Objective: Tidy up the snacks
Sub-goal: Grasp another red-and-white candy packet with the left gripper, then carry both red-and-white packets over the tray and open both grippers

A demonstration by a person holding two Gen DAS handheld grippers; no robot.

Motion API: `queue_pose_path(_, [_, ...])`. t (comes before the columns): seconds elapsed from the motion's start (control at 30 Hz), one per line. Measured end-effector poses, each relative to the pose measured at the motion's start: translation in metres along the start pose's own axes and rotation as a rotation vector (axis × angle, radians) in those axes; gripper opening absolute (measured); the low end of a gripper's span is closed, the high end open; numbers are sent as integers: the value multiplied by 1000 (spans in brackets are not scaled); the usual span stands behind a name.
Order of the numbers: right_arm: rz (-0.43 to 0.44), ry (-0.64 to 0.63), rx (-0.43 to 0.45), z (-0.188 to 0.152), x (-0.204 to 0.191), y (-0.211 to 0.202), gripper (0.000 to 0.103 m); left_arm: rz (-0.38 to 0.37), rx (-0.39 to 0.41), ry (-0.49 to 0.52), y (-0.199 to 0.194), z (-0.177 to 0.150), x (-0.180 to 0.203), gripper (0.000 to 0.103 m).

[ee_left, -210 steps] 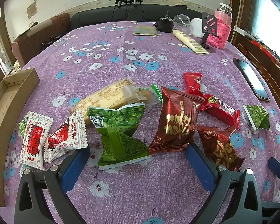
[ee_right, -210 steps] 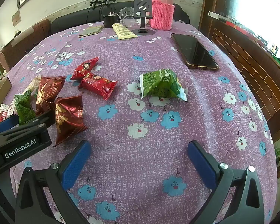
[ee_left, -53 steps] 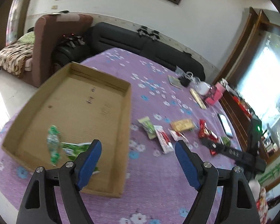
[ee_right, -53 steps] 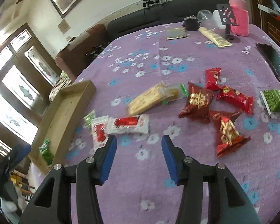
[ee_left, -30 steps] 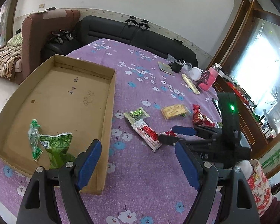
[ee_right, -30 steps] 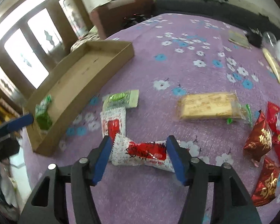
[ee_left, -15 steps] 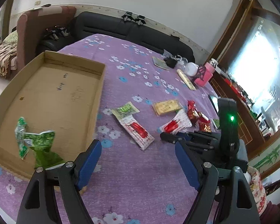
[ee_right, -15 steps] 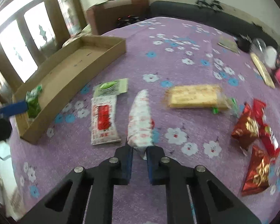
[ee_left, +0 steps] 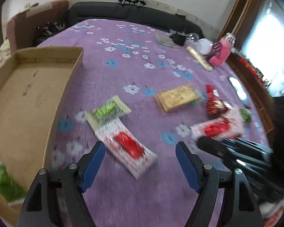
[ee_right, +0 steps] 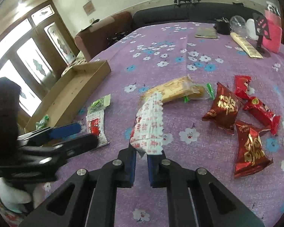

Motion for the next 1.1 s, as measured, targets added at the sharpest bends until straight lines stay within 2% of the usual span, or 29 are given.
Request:
queue_pose_path(0.03, [8,12,3,0,2,0,10,19,-2,16,5,1,-1,72])
queue_pose_path(0.07, [10,20,6,1,3,-1,10,34,-10,33,9,1,-1,59])
queue_pose_path(0.1, [9,26,11,1,5,-2,9,67,2,69,12,1,0,56])
queue_pose_path(0.13, [9,30,15,1,6,-3,9,84,3,101,13,1,2,41])
queue_pose_path(0.17, [11,35,17,1,7,-3,9,108,9,139,14,0,4,36])
queue_pose_path(0.23, [12,39,19,1,7,-4,9,110,5,169,14,-2,6,34])
queue_pose_path(0.33, [11,38,26,1,6,-5,9,94,5,159,10,-3,5,32])
queue_pose_path(0.53, [2,43,49,2,9,-8,10,24,34,84,-15,-4,-3,32])
queue_pose_path(0.7, [-3,37,51,3,4,-8,10,-37,93,3,-56,2,-25,32])
queue_pose_path(0.83, [22,-23,56,13,-29,-15,10,-32,147,-81,-91,16,-71,32])
queue_pose_path(1.0, [105,-125,34,30,-100,-9,10,65,208,-142,-120,31,-141,32])
queue_pose_path(1.1, [159,-170,3,38,-144,5,10,105,222,-170,-124,35,-173,33])
Point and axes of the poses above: each gripper's, at about its wrist camera, not at the fingertips, and y roughly the way its jaws point, x to its right, z to its top, the point moved 10 cm from there along y, roughly the way its jaws point, and after that the axes turned 3 degrees about -y, right-handed, at the moved point
